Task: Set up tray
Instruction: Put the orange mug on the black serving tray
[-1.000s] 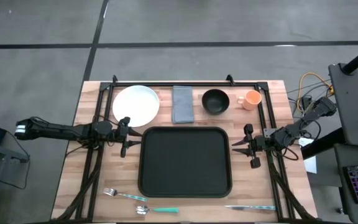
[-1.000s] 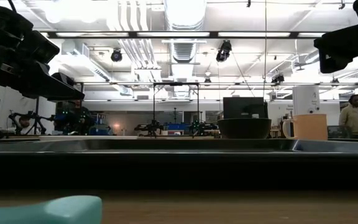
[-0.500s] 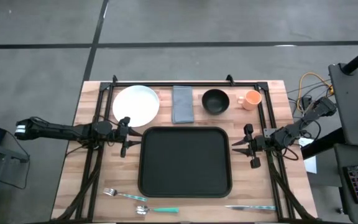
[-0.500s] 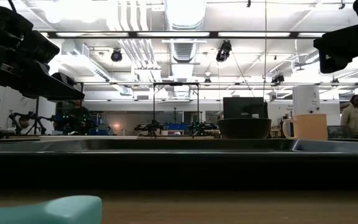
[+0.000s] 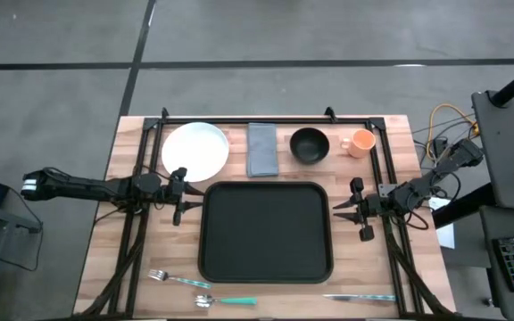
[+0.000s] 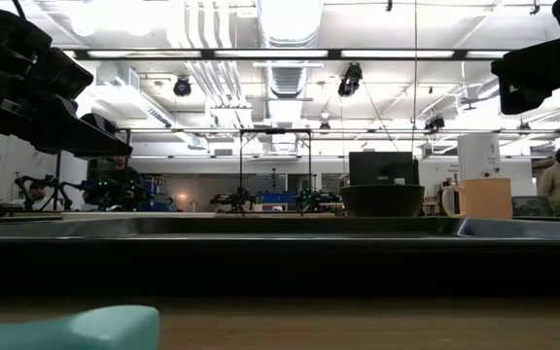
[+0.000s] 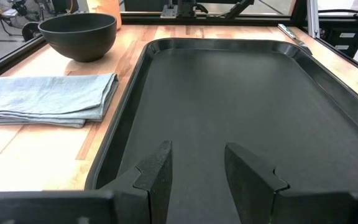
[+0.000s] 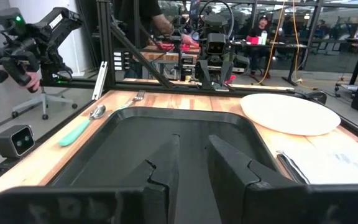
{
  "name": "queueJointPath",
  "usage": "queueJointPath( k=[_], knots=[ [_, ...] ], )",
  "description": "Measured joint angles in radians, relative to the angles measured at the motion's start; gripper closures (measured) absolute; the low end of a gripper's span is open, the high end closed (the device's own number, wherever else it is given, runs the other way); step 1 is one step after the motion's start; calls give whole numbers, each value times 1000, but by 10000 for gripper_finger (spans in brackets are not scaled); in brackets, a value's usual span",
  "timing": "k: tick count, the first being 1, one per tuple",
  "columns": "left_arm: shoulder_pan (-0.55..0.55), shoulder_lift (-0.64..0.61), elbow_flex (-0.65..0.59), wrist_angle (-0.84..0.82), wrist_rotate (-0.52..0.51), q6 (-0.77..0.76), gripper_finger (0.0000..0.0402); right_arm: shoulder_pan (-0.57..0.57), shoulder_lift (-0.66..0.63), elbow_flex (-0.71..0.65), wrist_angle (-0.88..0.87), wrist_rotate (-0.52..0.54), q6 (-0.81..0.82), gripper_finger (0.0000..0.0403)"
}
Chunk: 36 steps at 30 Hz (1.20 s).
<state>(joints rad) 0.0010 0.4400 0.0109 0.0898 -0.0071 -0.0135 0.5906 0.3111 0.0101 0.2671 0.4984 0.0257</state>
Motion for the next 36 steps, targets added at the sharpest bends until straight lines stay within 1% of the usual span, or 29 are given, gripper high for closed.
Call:
queueJointPath(
  k=[11, 24, 36],
  knots=[
    [0, 0, 0, 0, 0, 0, 275, 0, 0, 0, 0, 0, -3, 316],
    [0, 0, 0, 0, 0, 0, 275, 0, 0, 0, 0, 0, -3, 335],
    [0, 0, 0, 0, 0, 0, 275, 0, 0, 0, 0, 0, -1, 319]
  ],
)
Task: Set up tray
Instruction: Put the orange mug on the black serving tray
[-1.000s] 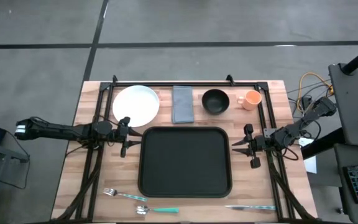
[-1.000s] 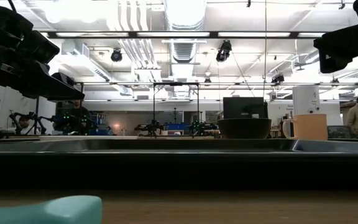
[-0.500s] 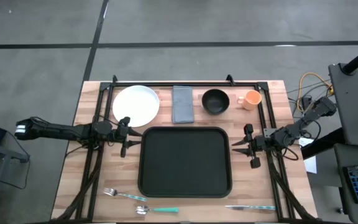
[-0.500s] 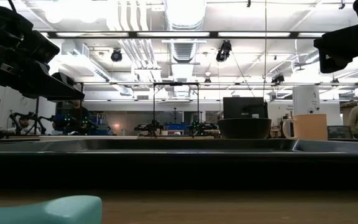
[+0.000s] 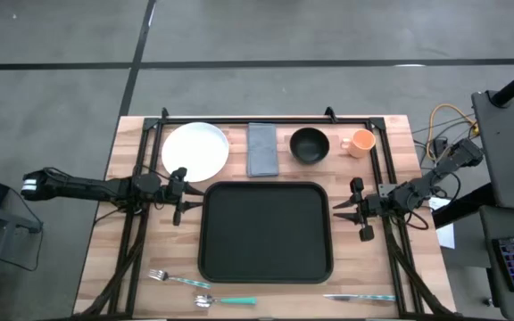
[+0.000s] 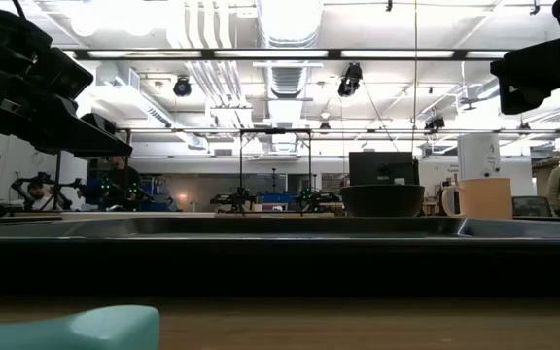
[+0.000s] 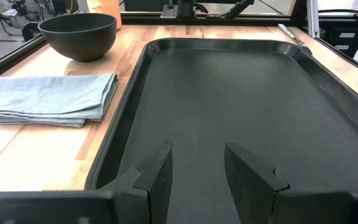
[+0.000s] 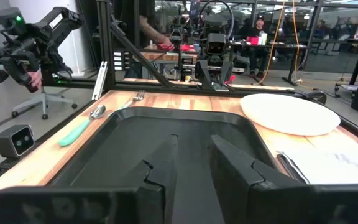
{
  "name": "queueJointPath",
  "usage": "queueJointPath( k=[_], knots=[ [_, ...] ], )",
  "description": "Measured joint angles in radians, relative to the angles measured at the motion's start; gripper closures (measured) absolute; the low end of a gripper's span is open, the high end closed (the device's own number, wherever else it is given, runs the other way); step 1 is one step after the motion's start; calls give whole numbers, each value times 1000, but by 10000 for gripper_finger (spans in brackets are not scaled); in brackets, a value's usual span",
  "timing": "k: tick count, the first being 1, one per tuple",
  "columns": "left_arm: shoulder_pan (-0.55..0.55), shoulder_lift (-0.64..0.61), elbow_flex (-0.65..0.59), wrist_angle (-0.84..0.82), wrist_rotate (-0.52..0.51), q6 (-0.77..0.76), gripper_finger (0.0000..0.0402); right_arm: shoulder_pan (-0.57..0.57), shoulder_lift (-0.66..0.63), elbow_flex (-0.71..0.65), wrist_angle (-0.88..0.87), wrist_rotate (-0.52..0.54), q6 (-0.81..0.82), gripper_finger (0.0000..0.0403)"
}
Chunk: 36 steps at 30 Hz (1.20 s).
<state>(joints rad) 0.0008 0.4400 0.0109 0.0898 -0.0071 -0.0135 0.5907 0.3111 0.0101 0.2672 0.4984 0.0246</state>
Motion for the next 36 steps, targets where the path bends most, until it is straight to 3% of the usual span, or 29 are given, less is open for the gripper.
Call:
queueJointPath(
  k=[11, 14, 21, 27, 32, 36],
  knots=[
    [0, 0, 0, 12, 0, 0, 275, -1, 0, 0, 23, 2, 44, 324],
    [2, 0, 2, 66, -1, 2, 275, -7, 0, 61, -23, -1, 47, 319],
    [2, -2, 46, 118, -3, 1, 275, -23, 43, 409, -486, 200, 76, 283],
    [2, -2, 77, 117, -3, 0, 275, -81, 102, 719, -1034, 420, 392, 252],
    [2, -2, 88, 117, -3, -51, 275, -141, 138, 855, -1336, 532, 610, 227],
    [2, -2, 88, 117, -4, -103, 275, -204, 169, 909, -1421, 534, 643, 213]
  ],
)
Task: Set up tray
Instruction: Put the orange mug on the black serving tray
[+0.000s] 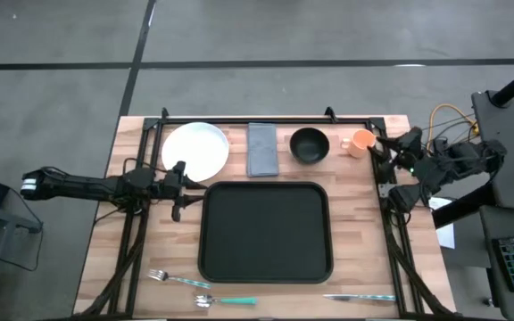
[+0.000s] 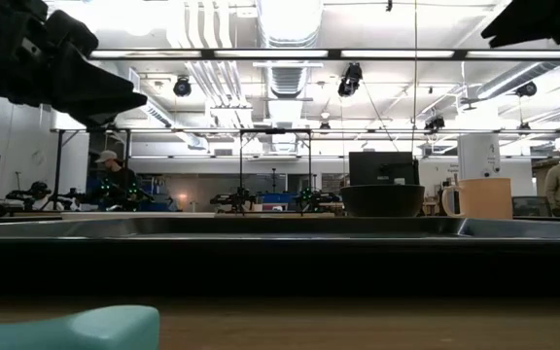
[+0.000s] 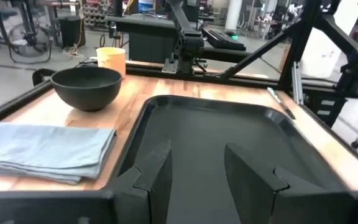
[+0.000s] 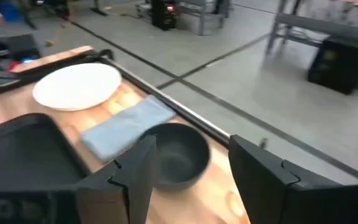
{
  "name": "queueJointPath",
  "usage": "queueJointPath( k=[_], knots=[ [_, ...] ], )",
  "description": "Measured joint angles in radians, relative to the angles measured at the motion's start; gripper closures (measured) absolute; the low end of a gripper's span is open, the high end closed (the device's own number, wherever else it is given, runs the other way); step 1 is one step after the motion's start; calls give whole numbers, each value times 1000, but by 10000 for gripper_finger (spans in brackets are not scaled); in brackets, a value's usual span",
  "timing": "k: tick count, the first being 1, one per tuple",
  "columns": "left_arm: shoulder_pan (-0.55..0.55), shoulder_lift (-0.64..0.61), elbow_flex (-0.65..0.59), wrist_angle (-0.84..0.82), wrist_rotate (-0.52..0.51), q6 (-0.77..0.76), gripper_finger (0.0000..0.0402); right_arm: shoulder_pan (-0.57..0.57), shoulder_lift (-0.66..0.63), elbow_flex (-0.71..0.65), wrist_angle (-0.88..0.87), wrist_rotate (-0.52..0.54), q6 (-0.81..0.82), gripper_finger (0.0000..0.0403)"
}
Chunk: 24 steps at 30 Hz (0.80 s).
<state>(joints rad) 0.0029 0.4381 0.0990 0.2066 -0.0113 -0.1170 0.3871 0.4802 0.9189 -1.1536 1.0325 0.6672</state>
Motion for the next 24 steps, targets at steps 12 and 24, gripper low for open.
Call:
queueJointPath(
  k=[12, 24],
  knots=[
    [0, 0, -3, 0, 0, -57, 275, -438, 186, 54, -49, 55, 8, 211],
    [0, 0, -5, -1, 0, -88, 275, -1160, 344, -101, 233, -251, -170, 211]
  ],
)
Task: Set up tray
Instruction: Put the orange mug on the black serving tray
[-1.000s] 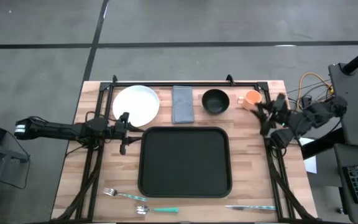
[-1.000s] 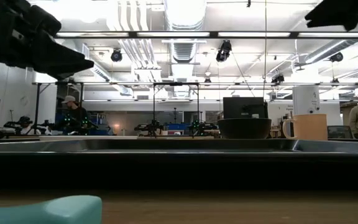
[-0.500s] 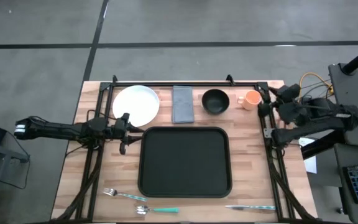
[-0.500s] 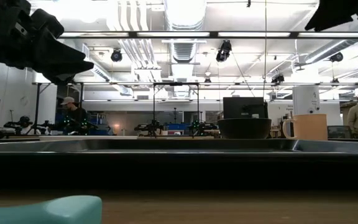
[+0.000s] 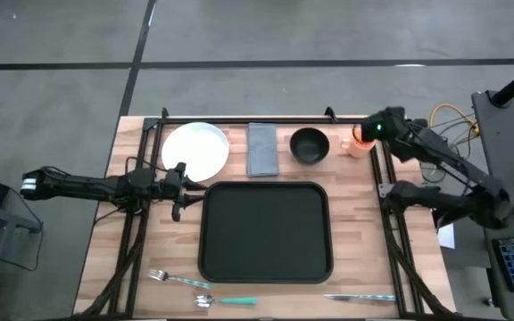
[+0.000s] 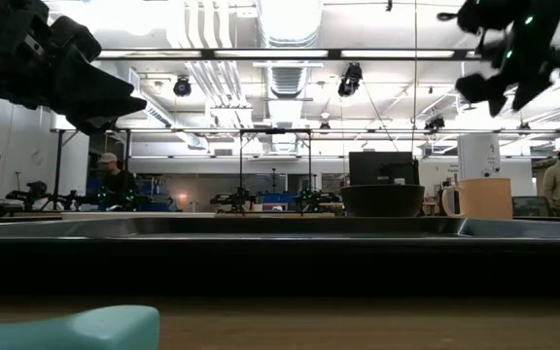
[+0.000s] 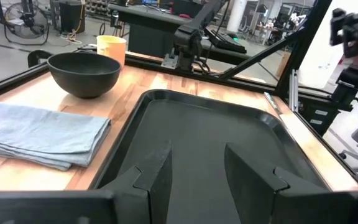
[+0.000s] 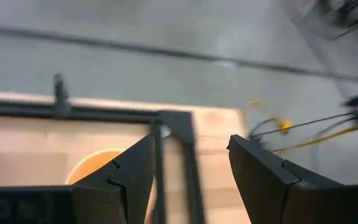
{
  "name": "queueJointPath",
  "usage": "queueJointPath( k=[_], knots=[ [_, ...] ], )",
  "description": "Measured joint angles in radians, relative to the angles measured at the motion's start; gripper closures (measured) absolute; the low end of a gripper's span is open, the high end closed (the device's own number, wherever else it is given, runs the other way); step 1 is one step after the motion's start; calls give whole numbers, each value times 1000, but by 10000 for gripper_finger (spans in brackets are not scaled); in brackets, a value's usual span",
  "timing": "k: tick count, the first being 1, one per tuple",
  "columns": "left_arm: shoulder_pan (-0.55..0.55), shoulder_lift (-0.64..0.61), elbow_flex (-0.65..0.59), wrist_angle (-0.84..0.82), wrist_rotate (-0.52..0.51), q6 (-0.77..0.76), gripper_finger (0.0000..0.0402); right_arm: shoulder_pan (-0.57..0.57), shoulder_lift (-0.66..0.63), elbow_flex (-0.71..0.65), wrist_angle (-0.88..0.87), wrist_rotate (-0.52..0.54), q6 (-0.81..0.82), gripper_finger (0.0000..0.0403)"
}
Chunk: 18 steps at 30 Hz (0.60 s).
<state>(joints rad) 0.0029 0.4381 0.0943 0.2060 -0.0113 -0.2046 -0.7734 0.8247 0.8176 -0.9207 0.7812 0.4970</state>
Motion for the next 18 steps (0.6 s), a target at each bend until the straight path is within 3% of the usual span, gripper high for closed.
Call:
queueJointPath(
  k=[4, 8, 18],
  knots=[
    [0, 0, 0, 0, 0, 0, 275, -130, 46, -70, 221, -187, -92, 211],
    [0, 0, 0, 0, 0, -9, 275, -157, 53, -112, 223, -141, -41, 219],
    [0, 0, -4, -1, 0, -20, 275, -157, 66, -249, 224, -191, 72, 226]
  ],
)
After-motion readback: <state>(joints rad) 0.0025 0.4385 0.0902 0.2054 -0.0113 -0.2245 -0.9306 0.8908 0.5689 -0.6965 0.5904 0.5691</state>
